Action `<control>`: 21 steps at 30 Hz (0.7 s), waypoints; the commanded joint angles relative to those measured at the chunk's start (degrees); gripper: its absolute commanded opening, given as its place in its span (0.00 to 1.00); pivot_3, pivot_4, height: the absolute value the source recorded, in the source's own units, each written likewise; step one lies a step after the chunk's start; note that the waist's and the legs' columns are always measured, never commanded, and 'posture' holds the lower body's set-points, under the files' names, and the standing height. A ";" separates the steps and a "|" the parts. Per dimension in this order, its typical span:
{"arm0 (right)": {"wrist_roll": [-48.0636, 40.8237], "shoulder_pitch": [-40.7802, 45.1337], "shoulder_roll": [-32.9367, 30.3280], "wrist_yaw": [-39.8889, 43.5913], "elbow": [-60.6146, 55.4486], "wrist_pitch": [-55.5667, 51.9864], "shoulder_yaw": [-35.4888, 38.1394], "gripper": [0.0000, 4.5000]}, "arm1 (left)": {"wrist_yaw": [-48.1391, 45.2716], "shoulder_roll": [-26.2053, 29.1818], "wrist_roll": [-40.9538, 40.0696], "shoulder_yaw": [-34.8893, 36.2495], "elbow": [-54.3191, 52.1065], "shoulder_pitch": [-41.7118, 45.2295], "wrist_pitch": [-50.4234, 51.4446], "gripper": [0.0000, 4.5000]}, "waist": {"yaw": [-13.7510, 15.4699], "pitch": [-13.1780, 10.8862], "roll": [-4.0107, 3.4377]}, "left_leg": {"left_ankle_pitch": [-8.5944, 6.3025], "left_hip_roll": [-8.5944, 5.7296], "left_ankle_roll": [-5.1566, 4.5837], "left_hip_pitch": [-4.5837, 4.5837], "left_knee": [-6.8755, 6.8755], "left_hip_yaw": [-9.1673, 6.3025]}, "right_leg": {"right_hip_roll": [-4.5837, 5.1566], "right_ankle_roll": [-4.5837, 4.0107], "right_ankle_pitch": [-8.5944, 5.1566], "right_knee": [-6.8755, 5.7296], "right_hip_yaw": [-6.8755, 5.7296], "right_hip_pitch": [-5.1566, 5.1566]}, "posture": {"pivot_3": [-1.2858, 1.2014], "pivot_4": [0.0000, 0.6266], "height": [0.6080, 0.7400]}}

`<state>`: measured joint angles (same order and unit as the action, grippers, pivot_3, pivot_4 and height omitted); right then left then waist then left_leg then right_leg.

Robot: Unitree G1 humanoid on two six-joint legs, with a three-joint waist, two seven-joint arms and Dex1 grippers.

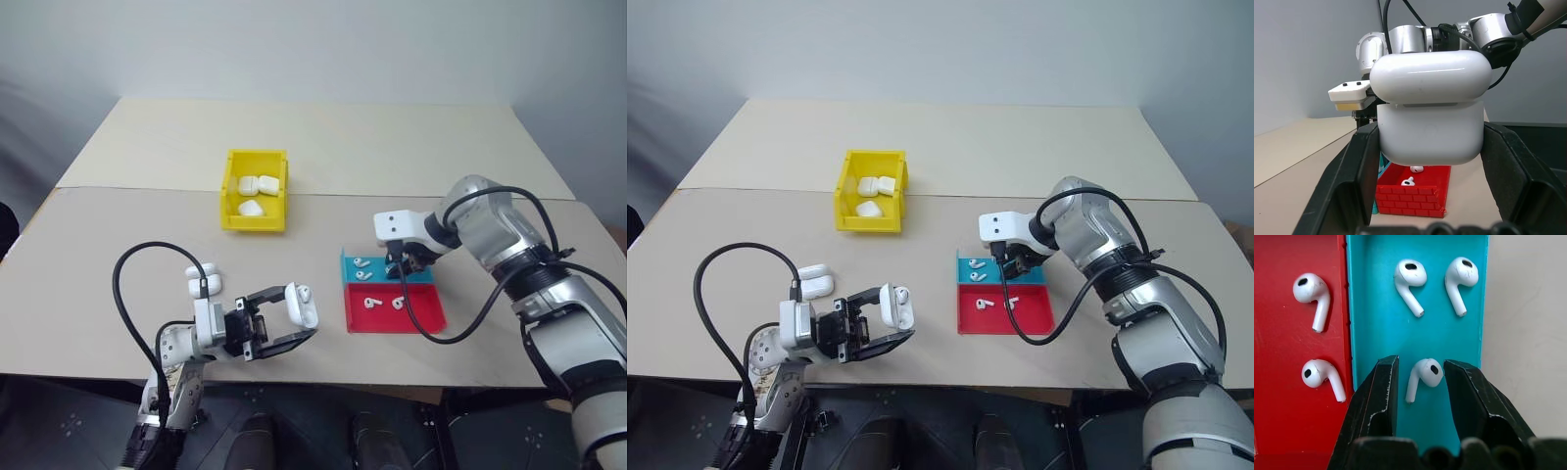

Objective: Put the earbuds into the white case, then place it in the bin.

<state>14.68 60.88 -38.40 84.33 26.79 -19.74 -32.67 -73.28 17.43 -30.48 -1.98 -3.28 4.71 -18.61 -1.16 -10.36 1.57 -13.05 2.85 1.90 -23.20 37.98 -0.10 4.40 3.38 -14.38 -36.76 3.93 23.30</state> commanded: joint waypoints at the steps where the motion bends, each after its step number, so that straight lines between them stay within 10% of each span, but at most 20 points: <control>1: 1.05 1.40 0.45 0.38 0.27 -0.41 0.66 0.42 | 0.08 -0.34 -0.18 -0.55 -0.25 0.79 -1.36 0.62 | 0.00 0.00 0.00 | 0.00 0.00 0.00 0.00 0.00 0.00 | 0.00 0.00 0.00 0.00 0.00 0.00 | 0.52 0.24 1.00; 21: 4.81 2.80 3.07 -0.35 5.50 -0.39 0.87 0.42 | 0.70 -0.91 0.25 -1.15 1.01 1.47 -2.48 0.62 | -0.08 0.00 0.00 | 0.00 0.00 0.00 0.00 0.00 0.00 | 0.00 0.00 0.00 -0.01 0.00 0.00 | 0.52 0.24 1.00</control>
<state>19.14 62.07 -35.18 83.68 32.28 -20.44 -32.72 -72.73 16.63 -30.33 -2.74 -1.51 5.81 -19.90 -1.24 -10.36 1.57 -13.05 2.84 1.90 -23.19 37.98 -0.10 4.40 3.38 -14.38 -36.77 3.93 23.30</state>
